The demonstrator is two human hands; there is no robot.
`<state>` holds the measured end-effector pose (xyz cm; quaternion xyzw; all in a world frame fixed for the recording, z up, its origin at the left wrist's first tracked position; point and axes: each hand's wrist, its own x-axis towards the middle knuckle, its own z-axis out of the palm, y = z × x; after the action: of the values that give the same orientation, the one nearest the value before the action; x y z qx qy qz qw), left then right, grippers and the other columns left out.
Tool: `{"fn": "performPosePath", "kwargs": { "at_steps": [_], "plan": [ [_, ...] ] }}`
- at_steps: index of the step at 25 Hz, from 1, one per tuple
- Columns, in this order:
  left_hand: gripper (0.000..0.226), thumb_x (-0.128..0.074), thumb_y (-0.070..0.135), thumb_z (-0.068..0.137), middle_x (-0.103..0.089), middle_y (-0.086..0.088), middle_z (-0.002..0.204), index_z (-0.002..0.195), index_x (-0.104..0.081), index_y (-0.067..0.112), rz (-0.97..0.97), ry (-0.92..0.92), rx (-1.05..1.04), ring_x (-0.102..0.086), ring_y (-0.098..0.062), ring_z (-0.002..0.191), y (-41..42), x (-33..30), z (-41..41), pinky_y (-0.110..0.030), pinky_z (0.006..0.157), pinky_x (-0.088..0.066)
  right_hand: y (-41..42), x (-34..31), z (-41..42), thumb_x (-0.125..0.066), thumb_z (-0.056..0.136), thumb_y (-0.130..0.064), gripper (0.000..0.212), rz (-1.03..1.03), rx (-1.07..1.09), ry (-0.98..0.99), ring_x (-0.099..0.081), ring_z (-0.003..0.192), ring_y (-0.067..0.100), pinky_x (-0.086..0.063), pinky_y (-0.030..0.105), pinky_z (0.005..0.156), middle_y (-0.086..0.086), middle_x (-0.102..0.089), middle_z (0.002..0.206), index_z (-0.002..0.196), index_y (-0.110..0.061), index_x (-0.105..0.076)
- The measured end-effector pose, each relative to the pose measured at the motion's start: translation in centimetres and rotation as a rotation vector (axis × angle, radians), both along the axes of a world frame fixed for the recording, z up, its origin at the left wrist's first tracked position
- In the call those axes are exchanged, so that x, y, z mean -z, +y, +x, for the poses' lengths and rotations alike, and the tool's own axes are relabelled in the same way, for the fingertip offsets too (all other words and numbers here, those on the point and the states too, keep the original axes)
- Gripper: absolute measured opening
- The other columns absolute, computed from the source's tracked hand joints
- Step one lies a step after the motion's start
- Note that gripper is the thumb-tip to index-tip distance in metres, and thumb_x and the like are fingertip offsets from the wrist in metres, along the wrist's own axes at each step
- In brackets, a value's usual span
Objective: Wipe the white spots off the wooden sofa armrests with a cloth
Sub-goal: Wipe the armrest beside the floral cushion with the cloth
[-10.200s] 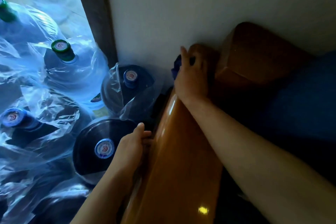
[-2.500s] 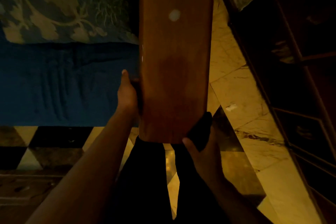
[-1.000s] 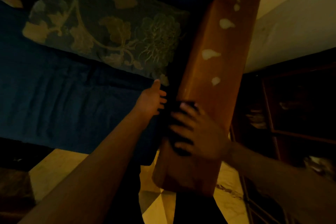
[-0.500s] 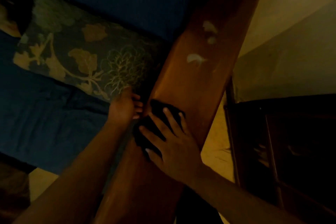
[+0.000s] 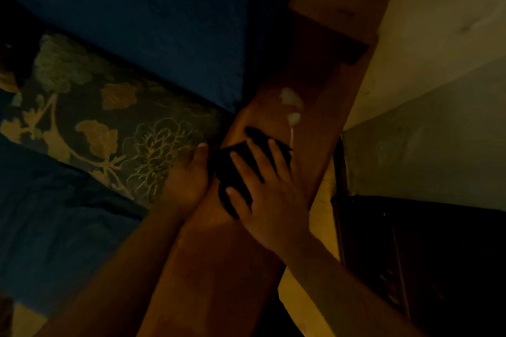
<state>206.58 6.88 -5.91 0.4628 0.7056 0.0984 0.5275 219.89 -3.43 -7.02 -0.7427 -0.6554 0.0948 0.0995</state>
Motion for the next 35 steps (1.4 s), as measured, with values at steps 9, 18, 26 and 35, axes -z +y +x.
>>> {"fn": "performPosePath", "kwargs": {
  "at_steps": [9, 18, 26, 35],
  "plan": [
    [0.037, -0.035, 0.049, 0.105, -0.06, 0.002, 0.106, 0.114, -0.061, 0.024, 0.049, -0.051, -0.032, -0.055, -0.02, 0.1, 2.2, 0.5, 4.3, -0.035, 0.088, -0.035, 10.3, 0.0, 8.2, -0.049, 0.105, -0.038, 0.049, -0.002, -0.165, -0.064, -0.048, 0.135, 0.04, -0.038, 0.055, 0.111, 0.016, -0.054, 0.147, 0.139, -0.005, -0.059],
    [0.052, -0.031, 0.061, 0.101, -0.064, -0.008, 0.125, 0.132, -0.058, 0.029, 0.02, -0.044, 0.038, -0.059, -0.023, 0.103, 4.4, -0.1, 5.3, -0.041, 0.096, -0.043, 4.5, 0.0, 11.3, -0.04, 0.103, -0.059, 0.072, -0.077, 0.259, 0.124, -0.007, 0.157, 0.037, -0.015, 0.051, 0.126, 0.009, -0.017, 0.169, 0.162, -0.023, -0.021],
    [0.046, -0.032, 0.05, 0.104, -0.059, -0.008, 0.135, 0.134, -0.054, 0.022, 0.195, -0.042, -0.042, -0.05, -0.014, 0.105, 4.1, 0.9, 8.0, -0.034, 0.092, -0.034, 10.2, -0.1, 17.4, -0.062, 0.1, -0.027, 0.068, 0.161, 0.585, 0.693, -0.026, 0.151, 0.028, -0.032, 0.049, 0.122, 0.008, -0.012, 0.167, 0.159, -0.019, -0.03],
    [0.038, -0.031, 0.051, 0.104, -0.06, -0.001, 0.122, 0.123, -0.055, 0.028, 0.239, -0.041, -0.028, -0.059, -0.02, 0.107, 4.2, 1.1, 7.9, -0.043, 0.096, -0.044, 20.8, -0.6, 24.6, -0.041, 0.109, -0.03, 0.059, 0.066, 1.18, 0.92, -0.041, 0.144, 0.033, -0.037, 0.038, 0.117, 0.02, -0.035, 0.159, 0.155, 0.002, -0.023]
  ]
}}
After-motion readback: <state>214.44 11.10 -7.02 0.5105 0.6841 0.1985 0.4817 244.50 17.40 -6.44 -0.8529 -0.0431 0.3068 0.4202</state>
